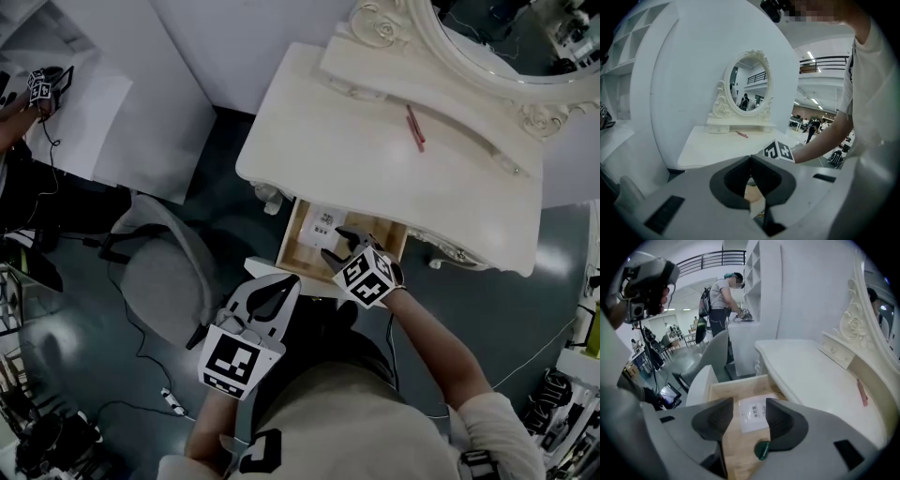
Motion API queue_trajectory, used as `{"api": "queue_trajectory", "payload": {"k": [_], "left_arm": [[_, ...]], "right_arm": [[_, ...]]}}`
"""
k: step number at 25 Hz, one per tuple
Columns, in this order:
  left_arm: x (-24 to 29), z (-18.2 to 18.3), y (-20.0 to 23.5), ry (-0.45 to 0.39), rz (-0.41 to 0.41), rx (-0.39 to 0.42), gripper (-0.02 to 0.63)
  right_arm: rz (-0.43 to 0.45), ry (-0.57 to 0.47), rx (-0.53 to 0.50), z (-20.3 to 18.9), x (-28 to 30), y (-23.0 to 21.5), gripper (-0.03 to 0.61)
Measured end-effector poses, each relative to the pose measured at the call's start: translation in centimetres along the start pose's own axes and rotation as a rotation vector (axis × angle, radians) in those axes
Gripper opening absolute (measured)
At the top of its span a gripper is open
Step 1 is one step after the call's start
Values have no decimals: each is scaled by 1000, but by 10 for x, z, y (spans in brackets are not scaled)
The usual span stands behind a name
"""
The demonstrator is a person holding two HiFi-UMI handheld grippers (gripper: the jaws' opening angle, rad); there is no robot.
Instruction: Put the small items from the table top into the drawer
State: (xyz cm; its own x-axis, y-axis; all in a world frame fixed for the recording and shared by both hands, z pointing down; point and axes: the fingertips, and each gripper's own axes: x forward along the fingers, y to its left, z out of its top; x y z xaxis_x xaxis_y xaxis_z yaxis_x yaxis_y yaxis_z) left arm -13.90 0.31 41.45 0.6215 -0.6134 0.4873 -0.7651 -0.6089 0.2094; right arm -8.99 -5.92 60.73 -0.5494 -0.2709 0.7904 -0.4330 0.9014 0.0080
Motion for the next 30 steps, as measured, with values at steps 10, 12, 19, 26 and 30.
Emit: {"api": "queue_trajectory", "payload": {"k": [10, 12, 19, 26, 30], "left_arm": [[15, 24, -22, -19, -34, 59, 58], [16, 27, -27, -22, -35, 69, 58], [20, 38, -51, -33, -42, 103, 58], [30, 45, -89, -40, -74, 139, 58], [35, 46, -111, -40, -89, 158, 58]], "right_arm": [[-88, -126, 182, 12, -56, -15, 210], [-100, -152, 208, 13, -69, -17, 210], [-112, -176, 204, 7, -104, -12, 210], [-130, -207, 210, -10, -135, -8, 210], [-147, -222, 231, -24, -153, -9, 210]]}}
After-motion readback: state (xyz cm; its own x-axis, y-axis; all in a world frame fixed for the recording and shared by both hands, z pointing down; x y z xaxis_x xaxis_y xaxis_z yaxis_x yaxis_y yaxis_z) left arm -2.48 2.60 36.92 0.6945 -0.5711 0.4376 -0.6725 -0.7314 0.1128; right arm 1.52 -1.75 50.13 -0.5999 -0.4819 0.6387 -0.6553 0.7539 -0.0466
